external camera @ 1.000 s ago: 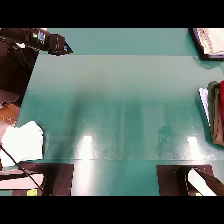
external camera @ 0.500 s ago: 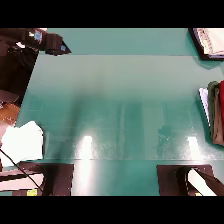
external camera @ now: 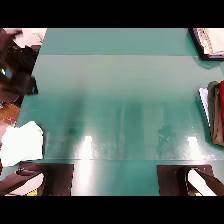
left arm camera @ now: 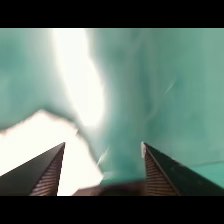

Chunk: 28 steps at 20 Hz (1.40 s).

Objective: Fold the shirts.

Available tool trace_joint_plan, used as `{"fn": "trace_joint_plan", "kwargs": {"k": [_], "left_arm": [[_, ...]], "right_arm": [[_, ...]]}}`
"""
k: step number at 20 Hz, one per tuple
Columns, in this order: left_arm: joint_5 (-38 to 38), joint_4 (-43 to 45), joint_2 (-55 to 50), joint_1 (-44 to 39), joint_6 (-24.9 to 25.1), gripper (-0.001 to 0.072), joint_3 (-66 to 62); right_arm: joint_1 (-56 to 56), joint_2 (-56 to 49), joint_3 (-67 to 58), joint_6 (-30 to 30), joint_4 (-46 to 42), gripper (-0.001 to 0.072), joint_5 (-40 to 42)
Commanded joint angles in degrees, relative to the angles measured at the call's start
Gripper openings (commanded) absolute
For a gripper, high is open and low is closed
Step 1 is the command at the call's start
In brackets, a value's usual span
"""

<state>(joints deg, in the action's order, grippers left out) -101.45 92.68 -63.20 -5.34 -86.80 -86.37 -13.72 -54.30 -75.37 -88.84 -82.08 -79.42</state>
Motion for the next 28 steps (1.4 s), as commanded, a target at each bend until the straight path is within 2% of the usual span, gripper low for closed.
{"fn": "trace_joint_plan", "kwargs": {"k": [1,6,11,12,13,14,16,17,20,23,25,28], "left_arm": [[3.43,11.61,4.81,0.02,-4.85,0.0574,21.59],[12.24,16.09,5.11,0.02,-10.45,0.0573,46.58],[16.17,20.59,5.11,0.02,-13.75,0.0570,50.66],[16.55,21.05,5.11,0.02,-13.70,0.0463,50.64],[17.00,21.05,5.11,0.02,-13.66,0.0228,50.64],[17.27,21.05,5.11,0.02,-13.44,0.0025,50.42],[16.90,20.85,5.11,0.02,-12.02,0.0024,47.36],[15.89,20.26,5.16,-0.17,-9.49,0.0024,43.58],[12.52,17.31,5.29,-4.39,-2.10,0.0024,24.09],[14.14,2.58,5.22,-12.00,9.42,0.0025,-0.28],[18.82,-6.91,4.61,-17.18,10.78,0.0024,-12.59],[21.46,-9.66,1.73,-23.96,12.66,0.0024,-20.57]], "right_arm": [[0.07,0.04,0.02,0.42,0.00,0.0022,-0.04],[0.07,0.04,0.02,0.42,0.00,0.0022,-0.13],[0.07,0.04,0.02,0.42,0.02,0.0022,-1.03],[0.07,0.04,0.02,0.42,0.02,0.0021,-1.42],[0.07,0.04,0.02,0.42,0.02,0.0021,-1.68],[0.07,0.04,0.02,0.42,0.02,0.0022,-1.75],[0.04,0.04,0.02,0.42,0.02,0.0022,-1.75],[0.07,0.04,0.02,0.42,0.04,0.0022,-1.68],[0.07,0.07,0.00,0.39,0.09,0.0022,-1.64],[0.07,0.07,0.00,0.37,0.31,0.0022,-1.66],[0.04,0.07,0.00,0.39,2.86,0.0021,-1.36],[0.09,0.07,0.00,0.37,6.91,0.0021,-0.20]]}}
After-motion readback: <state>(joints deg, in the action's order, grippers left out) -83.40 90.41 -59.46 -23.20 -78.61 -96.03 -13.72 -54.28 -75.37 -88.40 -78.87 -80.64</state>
